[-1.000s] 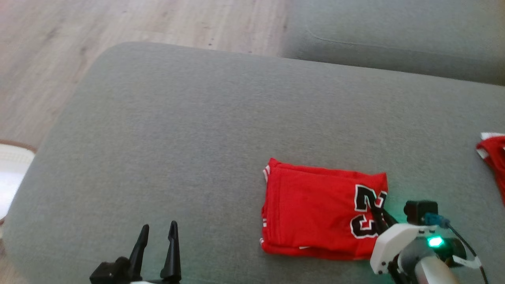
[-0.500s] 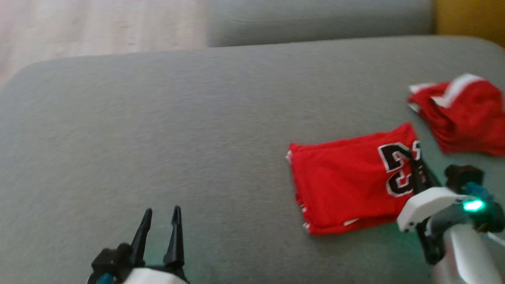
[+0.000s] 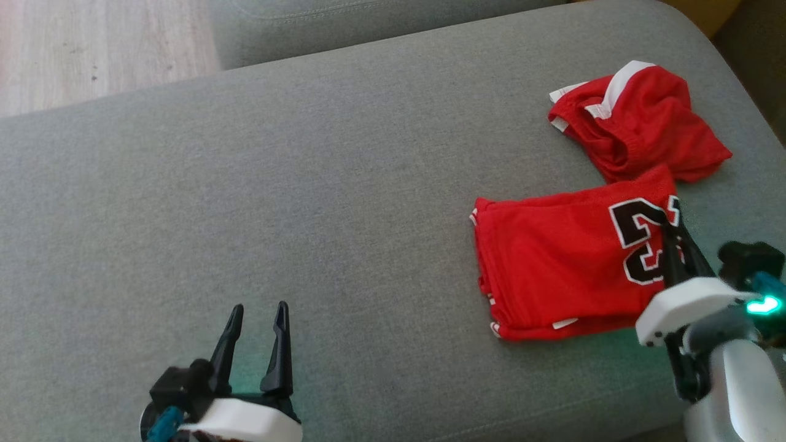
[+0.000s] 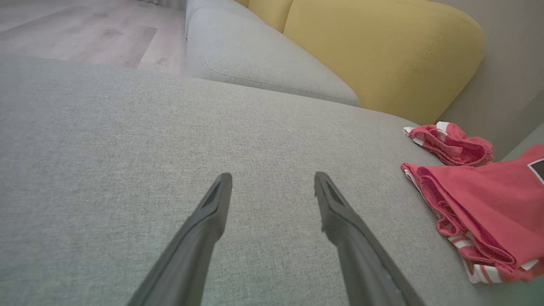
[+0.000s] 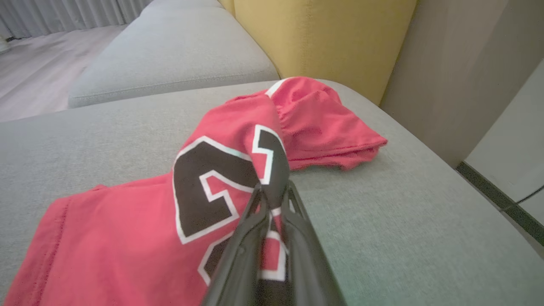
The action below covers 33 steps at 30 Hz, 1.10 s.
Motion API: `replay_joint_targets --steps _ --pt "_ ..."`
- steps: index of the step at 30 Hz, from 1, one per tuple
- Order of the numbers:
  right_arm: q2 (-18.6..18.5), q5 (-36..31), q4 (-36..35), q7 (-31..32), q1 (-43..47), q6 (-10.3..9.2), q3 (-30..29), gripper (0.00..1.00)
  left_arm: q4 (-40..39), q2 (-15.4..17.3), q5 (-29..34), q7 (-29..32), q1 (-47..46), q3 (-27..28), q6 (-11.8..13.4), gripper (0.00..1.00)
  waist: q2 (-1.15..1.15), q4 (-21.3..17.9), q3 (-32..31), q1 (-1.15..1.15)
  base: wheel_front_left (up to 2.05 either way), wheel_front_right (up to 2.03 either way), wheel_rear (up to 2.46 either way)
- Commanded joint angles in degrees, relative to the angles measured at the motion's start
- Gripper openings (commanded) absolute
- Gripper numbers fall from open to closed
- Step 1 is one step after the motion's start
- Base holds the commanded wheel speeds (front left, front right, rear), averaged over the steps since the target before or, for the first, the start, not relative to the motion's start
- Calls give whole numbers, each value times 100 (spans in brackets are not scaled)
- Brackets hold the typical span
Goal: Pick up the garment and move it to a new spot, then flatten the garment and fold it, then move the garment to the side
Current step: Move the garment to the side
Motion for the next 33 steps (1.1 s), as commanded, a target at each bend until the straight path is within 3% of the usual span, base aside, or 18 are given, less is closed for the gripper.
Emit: replay_joint_targets --steps 1,7,18,33 --pt "-36 35 -263 11 -309 37 218 0 -119 20 44 -54 -267 141 -28 100 0 14 2 -1 0 0 0" --pt "-59 108 -217 141 -859 37 359 0 -86 22 25 -57 -289 181 -23 100 0 196 -15 -1 0 0 0" --pt "-510 57 814 193 -2244 37 -62 0 -92 18 40 -66 -331 244 -38 100 0 692 133 -1 0 0 0" --pt "-1422 -360 1684 -28 -3098 37 -1659 0 -189 124 99 -57 -451 283 -22 100 0 981 543 -1 0 0 0"
